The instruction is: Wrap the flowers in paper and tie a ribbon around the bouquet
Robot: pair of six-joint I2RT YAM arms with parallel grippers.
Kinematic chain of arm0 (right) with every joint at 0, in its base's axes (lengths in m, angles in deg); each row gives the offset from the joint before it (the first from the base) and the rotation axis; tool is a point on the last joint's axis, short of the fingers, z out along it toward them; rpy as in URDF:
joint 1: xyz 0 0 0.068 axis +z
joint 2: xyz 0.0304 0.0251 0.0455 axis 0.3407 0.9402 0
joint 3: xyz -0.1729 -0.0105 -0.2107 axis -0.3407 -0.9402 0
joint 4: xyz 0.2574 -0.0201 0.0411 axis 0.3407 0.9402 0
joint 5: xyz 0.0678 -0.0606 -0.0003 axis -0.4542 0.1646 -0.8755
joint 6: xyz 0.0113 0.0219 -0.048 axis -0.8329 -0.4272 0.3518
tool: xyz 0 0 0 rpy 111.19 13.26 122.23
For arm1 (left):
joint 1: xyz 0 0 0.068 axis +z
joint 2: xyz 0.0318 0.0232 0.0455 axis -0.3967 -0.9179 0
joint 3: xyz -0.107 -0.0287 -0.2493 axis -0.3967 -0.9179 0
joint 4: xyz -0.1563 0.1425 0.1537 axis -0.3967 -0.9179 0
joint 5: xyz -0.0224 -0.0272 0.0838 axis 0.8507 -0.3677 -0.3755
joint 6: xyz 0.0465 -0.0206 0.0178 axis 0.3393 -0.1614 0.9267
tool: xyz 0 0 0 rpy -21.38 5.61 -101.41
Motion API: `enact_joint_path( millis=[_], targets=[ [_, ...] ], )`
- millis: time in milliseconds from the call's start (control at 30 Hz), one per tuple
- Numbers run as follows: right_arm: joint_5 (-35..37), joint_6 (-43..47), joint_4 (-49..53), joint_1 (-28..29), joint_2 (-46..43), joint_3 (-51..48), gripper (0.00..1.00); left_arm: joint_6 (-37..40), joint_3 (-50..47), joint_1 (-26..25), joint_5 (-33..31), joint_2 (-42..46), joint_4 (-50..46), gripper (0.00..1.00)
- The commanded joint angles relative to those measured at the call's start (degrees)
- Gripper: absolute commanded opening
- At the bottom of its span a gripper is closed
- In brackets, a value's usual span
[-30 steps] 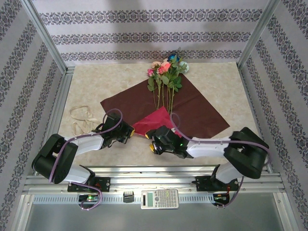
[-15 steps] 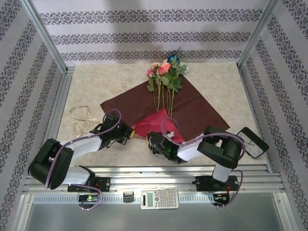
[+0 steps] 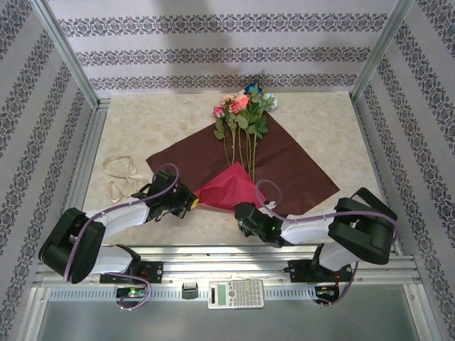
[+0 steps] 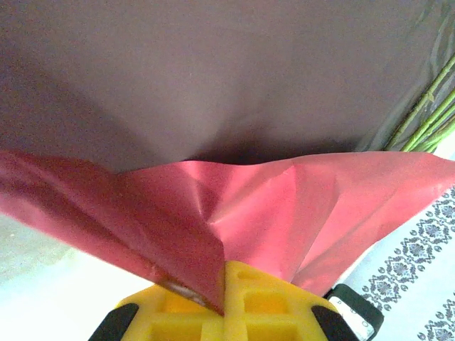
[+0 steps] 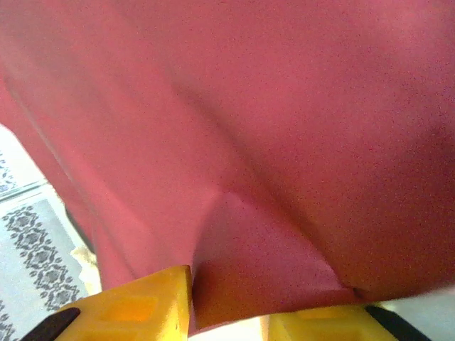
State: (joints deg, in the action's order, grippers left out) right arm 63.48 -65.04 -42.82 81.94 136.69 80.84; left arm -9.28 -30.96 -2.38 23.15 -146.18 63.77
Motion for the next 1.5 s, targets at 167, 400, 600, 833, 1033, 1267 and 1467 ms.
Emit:
enact_joint_path(
  millis=[167,400,600,833,1033,1267,1467],
  targets=[
    [3.95,-9.81,7.28,-2.58,-2.38,-3.4,0.11,1.87,0.61,0.41,-0.74,0.31,-4.23,0.0],
    [2.79,-5.51,14.27,-4.23,-7.36,-3.1,0.05,2.04,0.64,0.53,-0.9,0.36,-4.77,0.0],
    [0.23,-2.29,22.33,-6.45,-13.94,-5.81,0.41,1.81,0.78,0.51,-0.74,-0.2,-4.27,0.0],
    [2.77,-1.0,29.82,-8.24,-23.25,-10.82,0.32,1.82,1.15,0.6,-0.72,-0.79,-4.22,0.0],
    [3.13,3.85,32.38,-12.9,-28.29,-11.34,0.0,2.41,1.09,0.67,-0.87,-0.5,-5.18,0.0],
    [-1.48,12.57,35.62,-18.14,-28.74,-8.42,0.0,4.6,1.03,1.22,-1.13,-0.75,-6.36,0.29],
    [-3.39,15.67,38.19,-19.92,-28.18,-6.26,0.0,7.61,-1.27,2.97,-2.27,-0.3,-3.53,0.4]
  ],
)
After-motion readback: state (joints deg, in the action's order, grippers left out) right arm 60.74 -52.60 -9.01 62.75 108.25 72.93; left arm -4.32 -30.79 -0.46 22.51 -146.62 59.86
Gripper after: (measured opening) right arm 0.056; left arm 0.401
